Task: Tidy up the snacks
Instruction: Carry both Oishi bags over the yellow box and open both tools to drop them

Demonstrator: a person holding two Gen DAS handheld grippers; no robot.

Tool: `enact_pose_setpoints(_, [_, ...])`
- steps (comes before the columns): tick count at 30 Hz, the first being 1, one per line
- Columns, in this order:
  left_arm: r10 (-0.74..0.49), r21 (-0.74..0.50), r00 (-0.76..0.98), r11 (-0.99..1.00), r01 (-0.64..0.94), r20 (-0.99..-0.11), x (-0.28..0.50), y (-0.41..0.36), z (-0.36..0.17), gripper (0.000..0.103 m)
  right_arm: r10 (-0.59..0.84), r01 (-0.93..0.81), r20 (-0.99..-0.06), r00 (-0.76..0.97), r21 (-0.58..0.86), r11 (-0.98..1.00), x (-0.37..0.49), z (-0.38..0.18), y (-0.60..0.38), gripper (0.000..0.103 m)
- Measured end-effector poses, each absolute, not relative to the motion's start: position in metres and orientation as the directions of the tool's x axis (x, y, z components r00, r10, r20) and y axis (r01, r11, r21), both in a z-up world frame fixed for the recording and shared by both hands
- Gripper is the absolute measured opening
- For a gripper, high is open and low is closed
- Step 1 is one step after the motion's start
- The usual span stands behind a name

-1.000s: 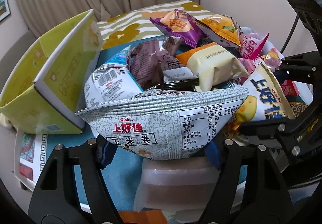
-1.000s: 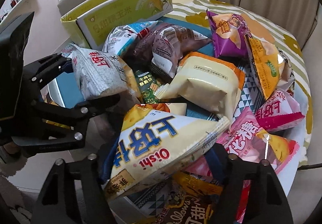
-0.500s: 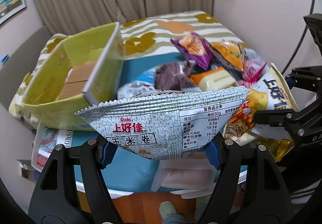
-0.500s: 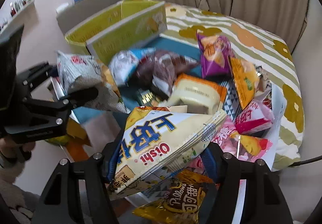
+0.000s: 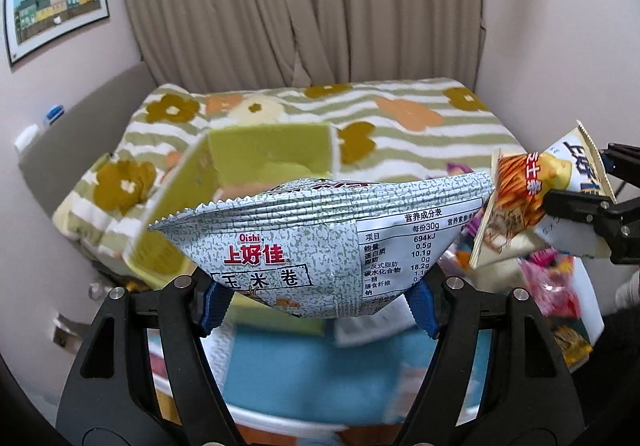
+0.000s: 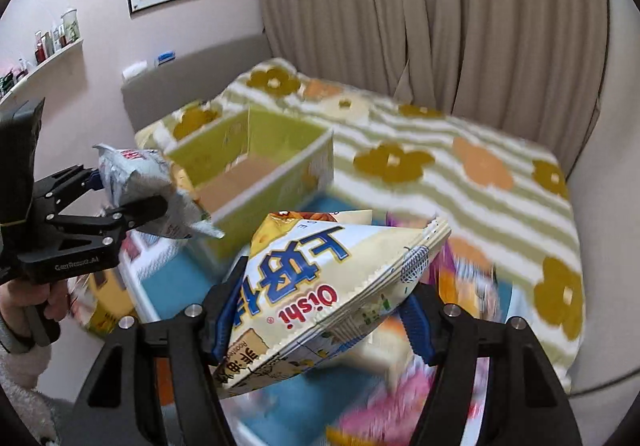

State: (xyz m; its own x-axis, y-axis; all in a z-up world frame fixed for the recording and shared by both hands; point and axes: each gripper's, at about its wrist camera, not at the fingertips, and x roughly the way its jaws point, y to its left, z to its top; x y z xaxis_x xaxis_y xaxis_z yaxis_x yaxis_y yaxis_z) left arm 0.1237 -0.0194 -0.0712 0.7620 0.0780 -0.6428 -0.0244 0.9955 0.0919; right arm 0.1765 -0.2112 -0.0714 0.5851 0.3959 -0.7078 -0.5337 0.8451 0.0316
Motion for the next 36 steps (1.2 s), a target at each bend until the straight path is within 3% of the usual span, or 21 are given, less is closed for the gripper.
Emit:
enact_pose_setpoints(3, [0.071,0.083,0.753,0.996,-0.022,-0.654,0.156,0.019,-0.061,0.070,0.354,-0.502,-0.701,0.620,-0.007,0.865,0.199,-0.057,-0.181,0.063])
enact_pose_setpoints(9, [0.077,0.088,0.729,0.996,-0.023,-0.680,0.223,0.089,-0.059,0.070,0.338,-0.413,-0.704,0.624,0.069,0.908,0.254,-0.047,-0.116,0.063])
enact_pose_setpoints(19, [-0.027,0.046,0.613,0.994,0.103,-0.790,0.349,0.161,-0.110,0.070,0.255,-0.285,-0.754,0.605,0.094,0.954,0.323,-0.077,-0.035,0.063])
enact_pose_setpoints(21, [-0.048,0.038,0.592,0.991,0.132,-0.804,0.368,0.166,-0.122,0.075,0.230,-0.255,-0.766,0.600,0.089,0.963,0.330,-0.083,-0.029,0.063])
enact_pose_setpoints(23, [-0.054,0.046,0.578,0.986,0.158,-0.814,0.380,0.167,-0.131,0.096,0.204,-0.222,-0.777,0.595,0.085,0.971,0.336,-0.089,-0.024,0.063])
enact_pose_setpoints(25, [-0.056,0.054,0.578,0.984,0.171,-0.814,0.385,0.168,-0.136,0.102,0.182,-0.196,-0.789,0.586,0.080,0.977,0.343,-0.093,-0.021,0.063])
enact_pose_setpoints(36, [-0.076,0.016,0.538,0.986,0.164,-0.840,0.352,0.193,-0.140,0.102,0.168,-0.222,-0.817,0.551,0.051,0.974,0.359,-0.109,-0.003,0.063])
